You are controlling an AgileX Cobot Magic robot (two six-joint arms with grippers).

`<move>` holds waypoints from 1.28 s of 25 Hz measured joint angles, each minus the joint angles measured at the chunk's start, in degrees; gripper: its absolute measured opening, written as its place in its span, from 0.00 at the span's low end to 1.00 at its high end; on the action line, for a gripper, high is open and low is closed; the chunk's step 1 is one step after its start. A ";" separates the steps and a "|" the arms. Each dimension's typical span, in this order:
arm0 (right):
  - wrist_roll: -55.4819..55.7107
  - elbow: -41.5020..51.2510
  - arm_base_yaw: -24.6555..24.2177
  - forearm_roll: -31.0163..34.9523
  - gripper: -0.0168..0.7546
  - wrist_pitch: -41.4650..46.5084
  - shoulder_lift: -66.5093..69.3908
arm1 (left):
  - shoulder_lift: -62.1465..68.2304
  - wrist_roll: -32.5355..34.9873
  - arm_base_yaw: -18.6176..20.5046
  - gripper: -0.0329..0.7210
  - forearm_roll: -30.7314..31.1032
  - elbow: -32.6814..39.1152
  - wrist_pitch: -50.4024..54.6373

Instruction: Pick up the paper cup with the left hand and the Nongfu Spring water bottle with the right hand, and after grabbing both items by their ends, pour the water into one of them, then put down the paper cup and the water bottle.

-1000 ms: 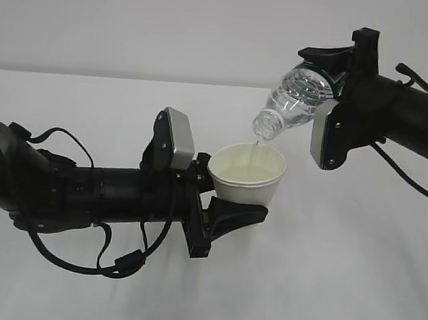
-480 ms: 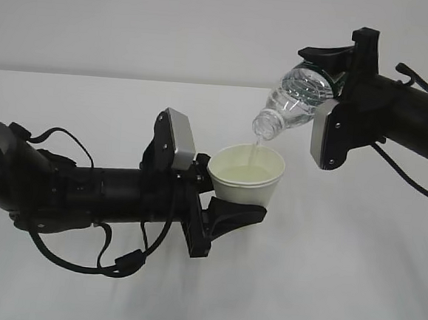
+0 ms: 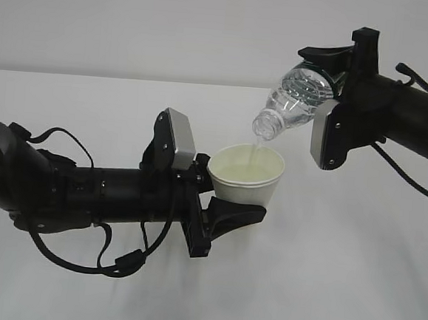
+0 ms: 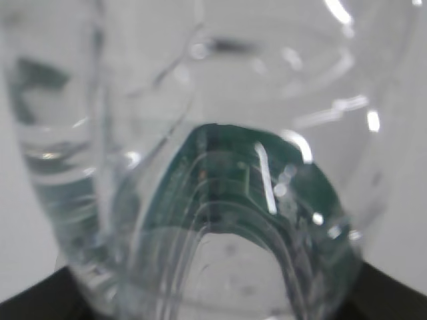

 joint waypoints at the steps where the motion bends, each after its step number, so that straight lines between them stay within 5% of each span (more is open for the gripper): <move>1: 0.00 0.00 0.00 0.00 0.60 0.00 0.00 | 0.00 0.00 0.00 0.61 0.00 0.00 0.00; 32: -0.66 -0.02 0.00 -0.03 0.60 -0.02 -0.25 | 0.00 0.00 0.00 0.61 -0.12 0.00 0.20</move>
